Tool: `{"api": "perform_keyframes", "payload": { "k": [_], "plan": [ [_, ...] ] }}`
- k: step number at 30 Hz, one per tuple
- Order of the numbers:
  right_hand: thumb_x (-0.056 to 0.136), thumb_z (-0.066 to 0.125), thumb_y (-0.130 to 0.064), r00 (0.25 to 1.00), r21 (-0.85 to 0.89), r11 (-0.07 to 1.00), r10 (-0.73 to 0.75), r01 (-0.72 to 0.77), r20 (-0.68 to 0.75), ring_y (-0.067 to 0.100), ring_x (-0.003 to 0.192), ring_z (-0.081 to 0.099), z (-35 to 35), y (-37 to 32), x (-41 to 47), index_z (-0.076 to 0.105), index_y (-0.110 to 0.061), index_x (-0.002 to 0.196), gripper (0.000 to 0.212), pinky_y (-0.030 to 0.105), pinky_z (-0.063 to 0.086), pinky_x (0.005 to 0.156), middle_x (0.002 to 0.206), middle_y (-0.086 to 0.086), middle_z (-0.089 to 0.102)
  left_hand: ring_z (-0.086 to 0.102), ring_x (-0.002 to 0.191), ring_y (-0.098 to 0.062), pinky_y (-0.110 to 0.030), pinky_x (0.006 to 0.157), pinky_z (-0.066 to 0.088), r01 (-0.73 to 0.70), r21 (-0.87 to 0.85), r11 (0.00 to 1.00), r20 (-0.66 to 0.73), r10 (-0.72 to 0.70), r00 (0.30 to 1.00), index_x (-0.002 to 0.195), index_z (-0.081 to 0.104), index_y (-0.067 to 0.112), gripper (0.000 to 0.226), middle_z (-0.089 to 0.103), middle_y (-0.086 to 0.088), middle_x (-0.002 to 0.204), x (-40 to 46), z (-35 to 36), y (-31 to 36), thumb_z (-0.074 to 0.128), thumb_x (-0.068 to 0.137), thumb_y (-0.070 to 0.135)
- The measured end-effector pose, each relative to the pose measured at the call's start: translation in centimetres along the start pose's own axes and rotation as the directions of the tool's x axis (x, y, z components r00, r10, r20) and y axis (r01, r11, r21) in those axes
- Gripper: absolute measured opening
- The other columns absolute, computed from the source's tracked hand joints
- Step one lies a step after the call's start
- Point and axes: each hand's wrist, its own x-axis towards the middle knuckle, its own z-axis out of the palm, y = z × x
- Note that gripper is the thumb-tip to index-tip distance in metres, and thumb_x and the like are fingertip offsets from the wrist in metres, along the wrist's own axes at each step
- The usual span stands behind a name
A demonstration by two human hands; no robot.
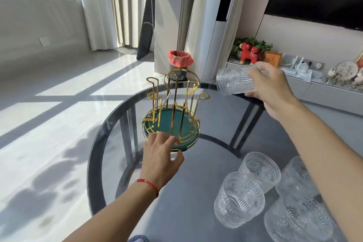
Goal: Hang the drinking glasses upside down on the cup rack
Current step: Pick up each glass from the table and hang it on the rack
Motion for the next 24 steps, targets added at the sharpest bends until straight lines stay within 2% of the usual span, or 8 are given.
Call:
{"api": "perform_keyframes", "payload": {
  "k": [2,5,7,10,14,19,22,24],
  "plan": [
    [0.093,0.059,-0.027,0.999,0.045,0.998,-0.044,0.043,0.018,0.027,0.102,0.070,2.0,-1.7,2.4,0.069,-0.024,0.106,0.017,0.052,0.063,0.080,0.105,0.000,0.066,0.046,0.105,-0.025,-0.040,0.081,0.050,-0.013,0.002,1.000,-0.006,0.013,1.000,0.096,0.073,0.017,0.018,0.059,-0.005,0.104,0.0,0.7,-0.1,0.077,0.083,0.029],
    [0.083,0.067,-0.039,0.994,-0.045,0.994,-0.102,0.104,0.040,0.026,0.105,0.070,5.5,-4.1,5.4,0.066,-0.019,0.134,0.054,0.049,0.065,0.080,0.131,0.001,0.063,0.042,0.102,-0.020,-0.033,0.079,0.048,-0.002,-0.040,0.999,-0.022,0.001,1.000,0.086,0.071,0.015,0.012,0.057,-0.005,0.103,0.3,1.4,-0.6,0.078,0.084,0.024],
    [0.077,0.071,-0.044,0.988,-0.116,0.983,-0.132,0.141,0.081,0.024,0.106,0.070,7.9,-5.2,6.8,0.064,-0.019,0.138,0.067,0.049,0.064,0.083,0.140,0.004,0.061,0.037,0.099,-0.015,-0.028,0.078,0.043,0.016,-0.064,0.998,-0.045,-0.019,0.999,0.083,0.068,0.015,0.011,0.056,-0.003,0.101,0.4,1.8,-1.0,0.077,0.085,0.021],
    [0.074,0.075,-0.047,0.971,-0.202,0.961,-0.150,0.188,0.188,0.027,0.118,0.066,10.9,-6.3,7.8,0.067,-0.021,0.134,0.066,0.048,0.060,0.094,0.140,0.007,0.062,0.035,0.099,-0.013,-0.025,0.078,0.039,-0.002,-0.047,0.999,-0.047,0.000,0.999,0.083,0.064,0.017,0.014,0.055,-0.001,0.101,0.4,2.1,-1.3,0.077,0.084,0.020],
    [0.076,0.081,-0.041,0.934,-0.270,0.923,-0.187,0.273,0.305,0.024,0.115,0.065,14.1,-6.4,8.7,0.070,-0.016,0.129,0.059,0.046,0.057,0.098,0.129,0.006,0.068,0.038,0.100,-0.016,-0.024,0.080,0.040,-0.026,-0.035,0.999,-0.052,0.025,0.998,0.085,0.061,0.019,0.016,0.054,0.000,0.103,0.3,2.4,-1.7,0.077,0.083,0.021],
    [0.072,0.091,-0.029,0.864,-0.276,0.940,-0.035,0.199,0.503,0.018,0.100,0.068,16.2,-4.9,9.6,0.074,-0.015,0.124,0.056,0.023,0.057,0.066,0.121,0.002,0.069,0.042,0.101,-0.020,-0.031,0.079,0.051,-0.034,-0.041,0.999,-0.037,0.032,0.999,0.088,0.060,0.020,0.014,0.053,0.000,0.103,0.2,2.5,-1.9,0.073,0.084,0.020],
    [0.058,0.096,-0.034,0.790,-0.263,0.961,0.093,0.089,0.606,0.021,0.085,0.074,16.3,-4.5,10.1,0.075,-0.015,0.118,0.066,0.029,0.062,0.062,0.113,0.014,0.075,0.041,0.100,-0.020,-0.030,0.077,0.050,-0.031,-0.046,0.998,-0.043,0.029,0.999,0.088,0.059,0.020,0.015,0.052,0.000,0.101,0.2,2.5,-1.9,0.073,0.083,0.020],
    [0.041,0.096,-0.035,0.737,-0.260,0.964,0.142,0.047,0.661,0.017,0.066,0.072,16.3,-4.5,10.5,0.076,-0.015,0.113,0.077,0.028,0.058,0.051,0.112,0.020,0.076,0.041,0.099,-0.020,-0.030,0.077,0.050,-0.026,-0.047,0.999,-0.044,0.024,0.999,0.088,0.059,0.020,0.016,0.052,0.000,0.102,0.2,2.6,-1.9,0.074,0.082,0.020]
  ]
}}
